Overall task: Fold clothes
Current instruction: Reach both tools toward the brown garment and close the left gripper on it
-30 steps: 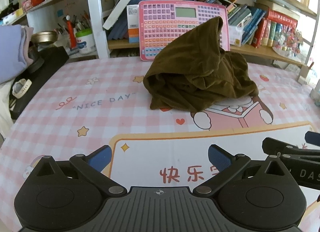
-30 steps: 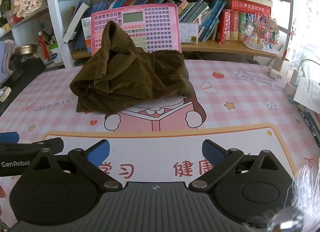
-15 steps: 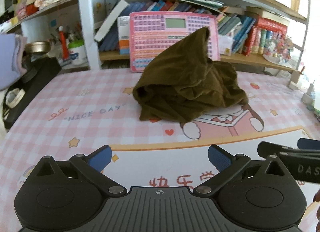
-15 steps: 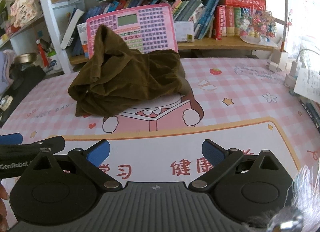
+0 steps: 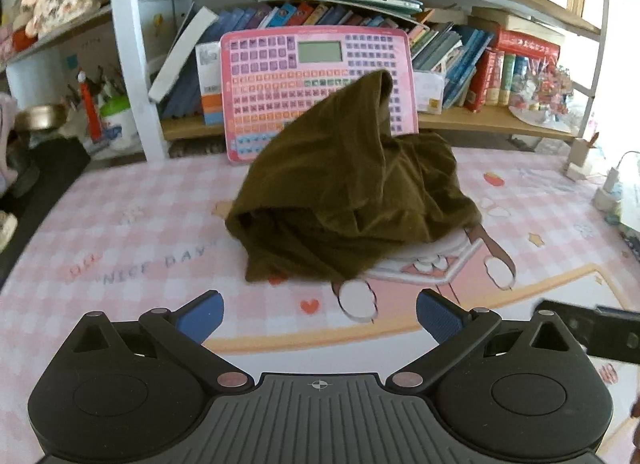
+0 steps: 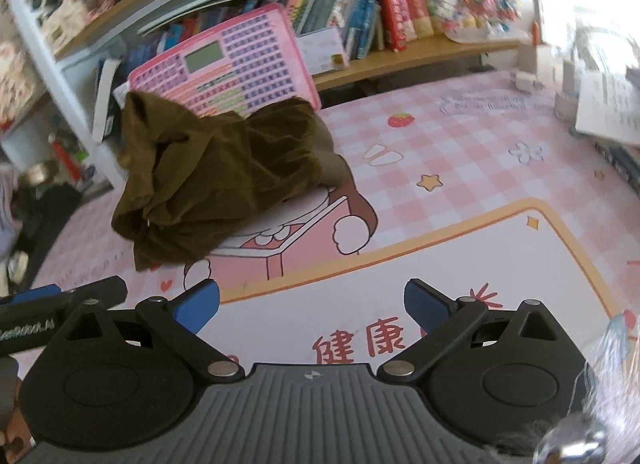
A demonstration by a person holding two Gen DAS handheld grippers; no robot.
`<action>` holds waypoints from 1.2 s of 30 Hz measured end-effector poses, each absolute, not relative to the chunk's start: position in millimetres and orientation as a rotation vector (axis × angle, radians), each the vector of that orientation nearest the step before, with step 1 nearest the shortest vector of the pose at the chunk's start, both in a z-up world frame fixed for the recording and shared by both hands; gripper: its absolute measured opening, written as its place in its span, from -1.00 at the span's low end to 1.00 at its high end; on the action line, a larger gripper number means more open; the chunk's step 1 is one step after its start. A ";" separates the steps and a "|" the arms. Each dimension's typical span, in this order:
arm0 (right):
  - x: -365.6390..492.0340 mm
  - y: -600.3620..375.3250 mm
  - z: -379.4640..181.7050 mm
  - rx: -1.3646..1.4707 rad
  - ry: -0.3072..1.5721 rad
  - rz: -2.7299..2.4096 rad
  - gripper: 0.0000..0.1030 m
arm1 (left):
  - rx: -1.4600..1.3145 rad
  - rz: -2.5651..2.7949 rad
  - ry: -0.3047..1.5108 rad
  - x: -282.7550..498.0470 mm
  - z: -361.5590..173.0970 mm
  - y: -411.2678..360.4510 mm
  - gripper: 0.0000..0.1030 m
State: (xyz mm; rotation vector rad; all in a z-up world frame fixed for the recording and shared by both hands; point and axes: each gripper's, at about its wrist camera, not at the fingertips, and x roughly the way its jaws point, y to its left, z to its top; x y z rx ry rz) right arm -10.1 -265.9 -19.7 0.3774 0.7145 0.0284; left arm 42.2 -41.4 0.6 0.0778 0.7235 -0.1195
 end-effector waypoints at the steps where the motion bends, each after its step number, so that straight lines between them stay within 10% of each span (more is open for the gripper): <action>1: -9.9 -268.5 -20.7 0.386 0.716 0.024 0.93 | 0.089 -0.119 0.717 45.4 2.0 -42.6 1.00; 22: -18.9 -320.0 -26.3 0.716 0.737 0.040 0.93 | 0.150 -0.131 0.570 132.4 6.2 -80.8 0.96; 25: -16.4 -320.5 -28.3 0.774 0.739 0.052 0.93 | 0.150 -0.089 0.600 151.4 1.9 -80.5 0.60; 26: -12.6 -319.1 -30.0 0.798 0.744 0.066 0.93 | 0.151 -0.077 0.610 155.8 0.8 -78.8 -0.01; 29: -1.4 -314.8 -34.9 0.873 0.758 0.109 0.93 | 0.075 -0.083 0.636 157.9 4.6 -58.1 -0.92; 36: 24.8 -304.6 -46.3 1.046 0.789 0.210 0.85 | -0.200 -0.089 0.495 75.4 54.1 18.9 -0.99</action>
